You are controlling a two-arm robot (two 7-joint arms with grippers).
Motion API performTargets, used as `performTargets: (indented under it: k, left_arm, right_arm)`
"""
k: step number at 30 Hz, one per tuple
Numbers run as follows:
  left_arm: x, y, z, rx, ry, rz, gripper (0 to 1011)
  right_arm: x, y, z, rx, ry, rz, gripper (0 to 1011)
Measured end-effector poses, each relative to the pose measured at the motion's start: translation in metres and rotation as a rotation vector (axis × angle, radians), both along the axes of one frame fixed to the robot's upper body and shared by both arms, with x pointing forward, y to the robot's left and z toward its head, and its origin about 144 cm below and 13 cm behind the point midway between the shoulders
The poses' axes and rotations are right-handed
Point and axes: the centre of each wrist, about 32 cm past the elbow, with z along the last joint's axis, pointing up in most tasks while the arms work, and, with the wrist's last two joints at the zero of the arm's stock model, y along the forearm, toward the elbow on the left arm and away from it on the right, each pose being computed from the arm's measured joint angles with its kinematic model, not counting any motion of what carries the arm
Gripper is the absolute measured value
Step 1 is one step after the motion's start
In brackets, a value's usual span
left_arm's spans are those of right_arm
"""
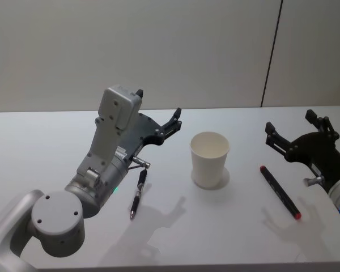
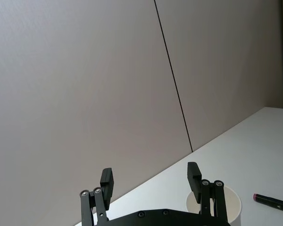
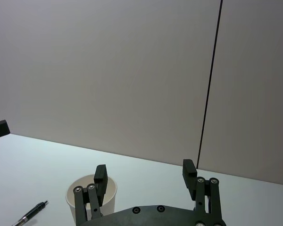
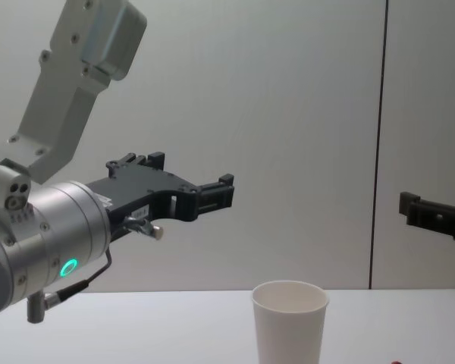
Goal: Place the pen into the pen holder.
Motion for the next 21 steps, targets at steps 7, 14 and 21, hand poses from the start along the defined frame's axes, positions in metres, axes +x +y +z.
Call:
performTargets:
  k: [7,14,21]
  left_arm:
    - [0.0000,0.0000,0.0000,0.000,0.000,0.000,999]
    - [0.0000,0.0000,0.0000,0.000,0.000,0.000,1000]
    - [0.0000,0.0000,0.0000,0.000,0.000,0.000,1000]
  right_arm:
    - [0.0000,0.0000,0.0000,0.000,0.000,0.000,1002]
    - [0.0000,0.0000,0.0000,0.000,0.000,0.000,1002]
    - [0.0000,0.0000,0.0000,0.000,0.000,0.000,1002]
